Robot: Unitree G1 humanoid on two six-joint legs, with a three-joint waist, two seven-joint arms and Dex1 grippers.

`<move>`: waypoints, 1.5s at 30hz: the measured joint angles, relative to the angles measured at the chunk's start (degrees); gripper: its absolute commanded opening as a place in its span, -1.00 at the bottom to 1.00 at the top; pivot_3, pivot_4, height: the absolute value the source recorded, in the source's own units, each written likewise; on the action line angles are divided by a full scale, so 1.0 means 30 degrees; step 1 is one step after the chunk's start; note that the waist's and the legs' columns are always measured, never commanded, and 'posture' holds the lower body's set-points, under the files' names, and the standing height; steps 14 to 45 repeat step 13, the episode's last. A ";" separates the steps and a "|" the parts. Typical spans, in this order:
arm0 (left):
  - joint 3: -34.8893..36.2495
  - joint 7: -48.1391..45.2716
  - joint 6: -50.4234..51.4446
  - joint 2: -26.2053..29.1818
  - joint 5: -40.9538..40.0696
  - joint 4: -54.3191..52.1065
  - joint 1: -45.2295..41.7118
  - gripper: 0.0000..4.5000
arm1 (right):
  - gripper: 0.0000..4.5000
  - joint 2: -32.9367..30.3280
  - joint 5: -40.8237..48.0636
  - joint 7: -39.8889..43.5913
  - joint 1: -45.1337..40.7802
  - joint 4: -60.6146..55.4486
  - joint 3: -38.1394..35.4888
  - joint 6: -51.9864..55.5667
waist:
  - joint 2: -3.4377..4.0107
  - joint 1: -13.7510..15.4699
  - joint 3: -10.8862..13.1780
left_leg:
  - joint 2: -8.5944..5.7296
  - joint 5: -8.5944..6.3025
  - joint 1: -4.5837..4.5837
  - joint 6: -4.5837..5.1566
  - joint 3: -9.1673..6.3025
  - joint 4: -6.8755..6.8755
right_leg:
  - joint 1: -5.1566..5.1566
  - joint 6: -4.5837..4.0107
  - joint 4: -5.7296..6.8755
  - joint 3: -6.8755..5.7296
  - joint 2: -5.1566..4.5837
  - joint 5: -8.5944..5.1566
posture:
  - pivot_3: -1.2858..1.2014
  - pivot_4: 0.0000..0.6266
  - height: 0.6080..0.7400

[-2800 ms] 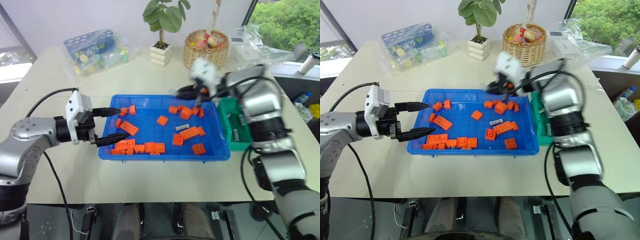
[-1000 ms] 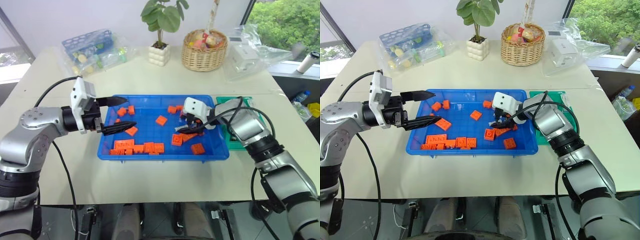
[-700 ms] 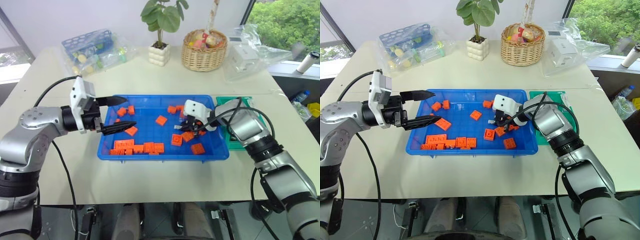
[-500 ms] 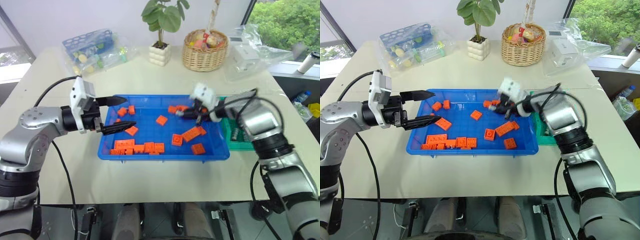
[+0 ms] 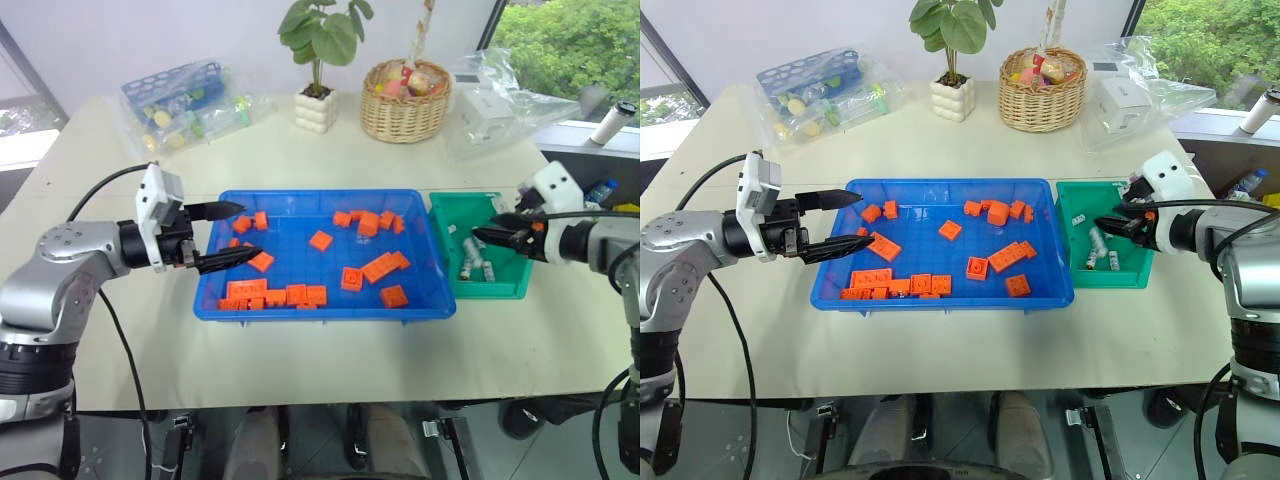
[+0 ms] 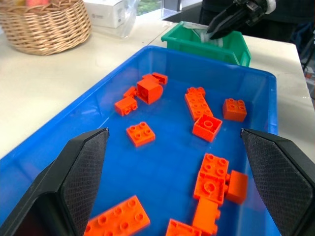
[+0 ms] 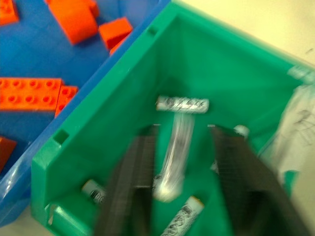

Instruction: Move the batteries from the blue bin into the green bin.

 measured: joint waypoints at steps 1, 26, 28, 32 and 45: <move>0.0000 -0.0060 -0.0030 0.0010 0.0077 0.0243 -0.0128 1.00 | 0.04 -0.0118 0.0106 0.0050 0.0038 0.0154 -0.0085 -0.0512 | 0.0002 0.0021 0.0001 | -0.0002 0.0000 -0.0005 0.0001 0.0001 -0.0002 | -0.0002 0.0003 -0.0001 0.0000 0.0000 -0.0001 | 0.03 -0.52 0.94; 0.2689 -0.1446 -0.1032 0.3325 0.0725 0.3018 0.1528 1.00 | 0.04 -0.5740 0.1962 0.9603 0.5050 0.7151 -0.4998 -1.0208 | -0.0003 0.0319 0.0009 | 0.0003 -0.0012 0.0023 0.0013 0.0029 0.0010 | 0.0022 -0.0064 -0.0036 0.0002 -0.0027 -0.0053 | 0.03 -0.52 0.94; 0.2689 -0.1446 -0.1032 0.3325 0.0725 0.3018 0.1528 1.00 | 0.04 -0.5740 0.1962 0.9603 0.5050 0.7151 -0.4998 -1.0208 | -0.0003 0.0319 0.0009 | 0.0003 -0.0012 0.0023 0.0013 0.0029 0.0010 | 0.0022 -0.0064 -0.0036 0.0002 -0.0027 -0.0053 | 0.03 -0.52 0.94; 0.2689 -0.1446 -0.1032 0.3325 0.0725 0.3018 0.1528 1.00 | 0.04 -0.5740 0.1962 0.9603 0.5050 0.7151 -0.4998 -1.0208 | -0.0003 0.0319 0.0009 | 0.0003 -0.0012 0.0023 0.0013 0.0029 0.0010 | 0.0022 -0.0064 -0.0036 0.0002 -0.0027 -0.0053 | 0.03 -0.52 0.94; 0.2689 -0.1446 -0.1032 0.3325 0.0725 0.3018 0.1528 1.00 | 0.04 -0.5740 0.1962 0.9603 0.5050 0.7151 -0.4998 -1.0208 | -0.0003 0.0319 0.0009 | 0.0003 -0.0012 0.0023 0.0013 0.0029 0.0010 | 0.0022 -0.0064 -0.0036 0.0002 -0.0027 -0.0053 | 0.03 -0.52 0.94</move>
